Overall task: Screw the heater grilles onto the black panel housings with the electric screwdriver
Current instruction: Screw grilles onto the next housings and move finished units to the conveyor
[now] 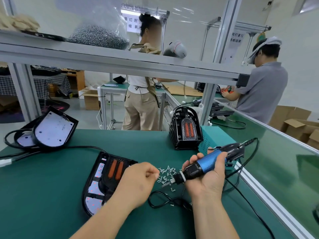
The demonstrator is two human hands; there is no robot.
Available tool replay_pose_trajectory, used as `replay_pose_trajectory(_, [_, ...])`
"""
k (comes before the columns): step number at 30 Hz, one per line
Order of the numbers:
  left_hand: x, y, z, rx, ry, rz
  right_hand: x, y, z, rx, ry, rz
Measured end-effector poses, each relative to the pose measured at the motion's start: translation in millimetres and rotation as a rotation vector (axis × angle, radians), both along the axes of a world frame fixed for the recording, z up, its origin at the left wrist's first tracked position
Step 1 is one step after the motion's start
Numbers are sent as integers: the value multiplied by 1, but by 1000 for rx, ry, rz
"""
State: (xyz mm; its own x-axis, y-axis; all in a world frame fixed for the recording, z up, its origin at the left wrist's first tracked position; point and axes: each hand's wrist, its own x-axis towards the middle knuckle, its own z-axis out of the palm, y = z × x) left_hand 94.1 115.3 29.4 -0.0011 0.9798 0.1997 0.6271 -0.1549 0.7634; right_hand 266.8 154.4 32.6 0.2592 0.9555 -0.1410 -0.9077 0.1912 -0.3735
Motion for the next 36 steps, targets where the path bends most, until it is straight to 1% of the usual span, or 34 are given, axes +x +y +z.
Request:
replay_pose_trajectory(3, [6, -14, -8, 115, 47, 80, -2, -2, 3, 28, 107, -9])
replay_pose_trajectory(5, [11, -17, -8, 126, 13, 100, -3, -4, 4, 24, 152, -12])
replay_pose_trajectory(11, [21, -17, -6, 13, -508, 115, -11, -9, 13, -30, 98, -52])
replay_pose_trajectory(12, [21, -16, -7, 1, -562, 127, -12, -10, 15, -42, 81, -54])
replay_pose_trajectory(16, [21, -11, -9, 2, -574, 173, -18, -10, 16, -43, -30, -46])
replay_pose_trajectory(18, [19, -9, -8, 9, -586, 184, -17, -12, 19, 25, -62, 0])
replay_pose_trajectory(22, [10, -4, -6, -39, -689, 192, -10, -17, 27, 228, -181, 82])
replay_pose_trajectory(25, [2, -4, -4, -85, -735, 191, -14, -19, 25, 259, -250, 49])
replay_pose_trajectory(27, [0, -5, -4, -93, -715, 174, -17, -20, 24, 236, -228, 10])
replay_pose_trajectory(32, [2, -11, -6, -102, -747, 121, -16, -26, 28, 127, -83, -49])
replay_pose_trajectory(35, [-5, -11, -3, -96, -864, 115, -10, -34, 35, 71, -49, -102])
replay_pose_trajectory(36, [-8, -11, -2, -106, -930, 105, -9, -38, 35, 74, -81, -114])
